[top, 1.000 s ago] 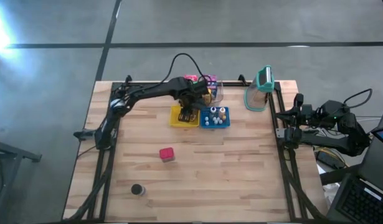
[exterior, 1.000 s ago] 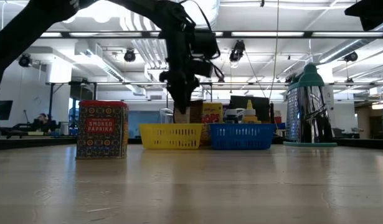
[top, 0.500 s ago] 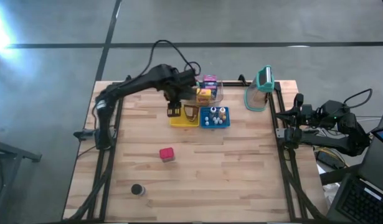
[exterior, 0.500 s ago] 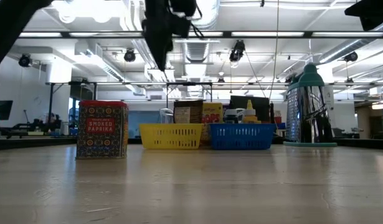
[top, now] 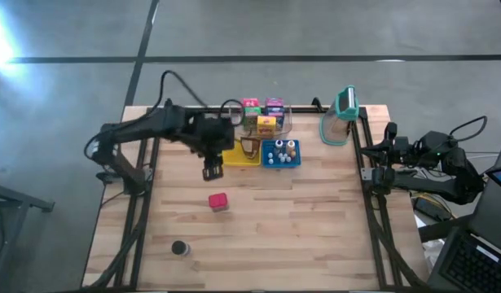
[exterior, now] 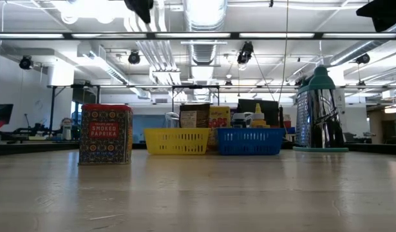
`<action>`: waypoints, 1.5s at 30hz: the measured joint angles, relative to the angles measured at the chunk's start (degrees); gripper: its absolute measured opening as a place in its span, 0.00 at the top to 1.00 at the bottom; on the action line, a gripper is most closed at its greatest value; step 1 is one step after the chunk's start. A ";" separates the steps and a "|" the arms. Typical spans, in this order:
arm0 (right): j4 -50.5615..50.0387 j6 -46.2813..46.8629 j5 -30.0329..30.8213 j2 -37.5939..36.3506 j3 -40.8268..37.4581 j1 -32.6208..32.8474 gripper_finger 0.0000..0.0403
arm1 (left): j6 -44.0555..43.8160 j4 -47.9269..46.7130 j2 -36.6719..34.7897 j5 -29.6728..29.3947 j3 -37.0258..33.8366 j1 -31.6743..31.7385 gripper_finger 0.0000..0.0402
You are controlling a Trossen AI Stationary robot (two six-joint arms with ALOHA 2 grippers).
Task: Pick & Place Kitchen Items
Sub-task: Put the red seasoning can into the yellow bin
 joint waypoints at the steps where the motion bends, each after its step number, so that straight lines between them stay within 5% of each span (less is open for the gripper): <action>1: -0.02 0.00 0.00 0.02 0.00 0.01 0.98 | -1.36 0.56 -0.61 0.01 -0.12 -1.52 0.62; 11: -0.02 0.00 0.00 0.00 0.00 -0.01 0.98 | -8.59 3.30 -1.12 -1.42 -4.47 -13.50 0.61; 27: 0.00 0.00 -0.02 0.02 -0.01 0.01 0.98 | -20.09 6.01 -1.05 -2.74 -23.24 -13.85 0.31; 45: -0.02 0.00 0.00 0.01 0.00 0.00 0.98 | -16.82 22.96 -1.03 1.68 -36.15 -13.91 0.32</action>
